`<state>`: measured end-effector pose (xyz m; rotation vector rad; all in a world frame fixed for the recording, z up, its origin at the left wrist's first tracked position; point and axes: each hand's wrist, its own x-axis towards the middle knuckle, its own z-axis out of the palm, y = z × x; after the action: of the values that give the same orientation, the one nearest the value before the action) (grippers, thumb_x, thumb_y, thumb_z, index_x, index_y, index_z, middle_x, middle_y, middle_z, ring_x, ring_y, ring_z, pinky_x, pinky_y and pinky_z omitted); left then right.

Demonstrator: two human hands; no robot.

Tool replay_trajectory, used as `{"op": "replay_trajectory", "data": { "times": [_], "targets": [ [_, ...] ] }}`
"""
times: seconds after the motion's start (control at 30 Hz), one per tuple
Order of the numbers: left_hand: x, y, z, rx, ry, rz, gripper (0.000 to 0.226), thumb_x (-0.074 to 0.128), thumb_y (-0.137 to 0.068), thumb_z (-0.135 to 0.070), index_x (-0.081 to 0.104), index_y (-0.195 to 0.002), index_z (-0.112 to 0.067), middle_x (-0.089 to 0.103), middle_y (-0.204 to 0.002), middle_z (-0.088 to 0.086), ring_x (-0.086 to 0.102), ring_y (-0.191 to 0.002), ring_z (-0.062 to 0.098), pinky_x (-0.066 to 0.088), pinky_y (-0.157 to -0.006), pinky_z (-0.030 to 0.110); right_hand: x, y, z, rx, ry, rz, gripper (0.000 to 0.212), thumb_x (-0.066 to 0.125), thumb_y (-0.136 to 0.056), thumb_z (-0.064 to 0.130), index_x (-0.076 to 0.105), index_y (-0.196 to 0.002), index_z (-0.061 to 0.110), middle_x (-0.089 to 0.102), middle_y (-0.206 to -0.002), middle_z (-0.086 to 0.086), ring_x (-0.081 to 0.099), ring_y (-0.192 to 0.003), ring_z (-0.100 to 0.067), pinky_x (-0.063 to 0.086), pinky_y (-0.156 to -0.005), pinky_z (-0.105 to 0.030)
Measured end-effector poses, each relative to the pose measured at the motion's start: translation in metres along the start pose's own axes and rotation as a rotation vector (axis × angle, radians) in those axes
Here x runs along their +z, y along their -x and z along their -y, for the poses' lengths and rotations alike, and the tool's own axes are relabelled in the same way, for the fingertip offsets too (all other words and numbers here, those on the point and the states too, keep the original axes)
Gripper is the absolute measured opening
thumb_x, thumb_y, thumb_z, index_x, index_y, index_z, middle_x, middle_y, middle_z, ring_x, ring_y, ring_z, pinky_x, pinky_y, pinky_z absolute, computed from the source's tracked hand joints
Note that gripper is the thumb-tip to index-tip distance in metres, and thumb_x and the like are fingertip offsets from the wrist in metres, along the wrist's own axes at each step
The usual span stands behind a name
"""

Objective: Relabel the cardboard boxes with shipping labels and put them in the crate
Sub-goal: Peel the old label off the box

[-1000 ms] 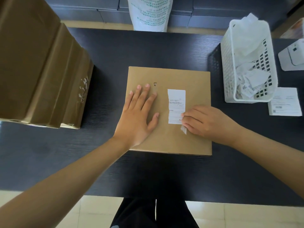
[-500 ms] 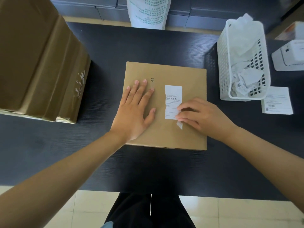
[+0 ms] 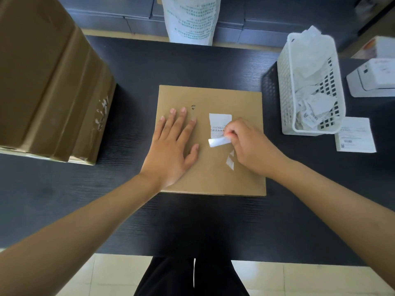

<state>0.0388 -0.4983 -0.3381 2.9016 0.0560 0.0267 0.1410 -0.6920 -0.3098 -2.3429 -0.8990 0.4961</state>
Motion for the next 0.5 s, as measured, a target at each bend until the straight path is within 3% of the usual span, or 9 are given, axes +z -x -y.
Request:
{"op": "replay_trajectory", "data": {
  "times": [0.23, 0.33, 0.5],
  "targets": [
    [-0.001, 0.0, -0.001, 0.011, -0.006, 0.007, 0.062, 0.033, -0.094, -0.044, 0.033, -0.148, -0.013, 0.02, -0.158, 0.012, 0.011, -0.147, 0.029, 0.007, -0.12, 0.045, -0.015, -0.022, 0.001, 0.289, -0.339, -0.245, 0.015, 0.035, -0.102, 0.017, 0.048, -0.095, 0.019, 0.059, -0.101, -0.001, 0.064, -0.079, -0.01, 0.044, -0.058, -0.007],
    [-0.001, 0.0, -0.003, 0.03, -0.001, 0.017, 0.062, 0.033, -0.094, -0.044, 0.033, -0.148, -0.014, 0.02, -0.158, 0.01, 0.012, -0.147, 0.027, 0.008, -0.12, 0.044, -0.028, -0.032, 0.001, 0.366, -0.483, -0.348, 0.015, 0.037, -0.103, 0.02, 0.048, -0.094, 0.024, 0.06, -0.102, 0.004, 0.066, -0.076, -0.005, 0.046, -0.059, -0.005],
    [-0.001, 0.0, -0.004, -0.006, -0.005, 0.019, 0.064, 0.032, -0.093, -0.046, 0.033, -0.148, -0.015, 0.019, -0.158, 0.01, 0.011, -0.148, 0.027, 0.007, -0.12, 0.043, -0.03, -0.038, -0.003, 0.389, -0.436, -0.419, 0.011, 0.04, -0.102, 0.023, 0.05, -0.099, 0.024, 0.061, -0.101, 0.004, 0.057, -0.079, -0.001, 0.042, -0.064, -0.007]
  ]
}}
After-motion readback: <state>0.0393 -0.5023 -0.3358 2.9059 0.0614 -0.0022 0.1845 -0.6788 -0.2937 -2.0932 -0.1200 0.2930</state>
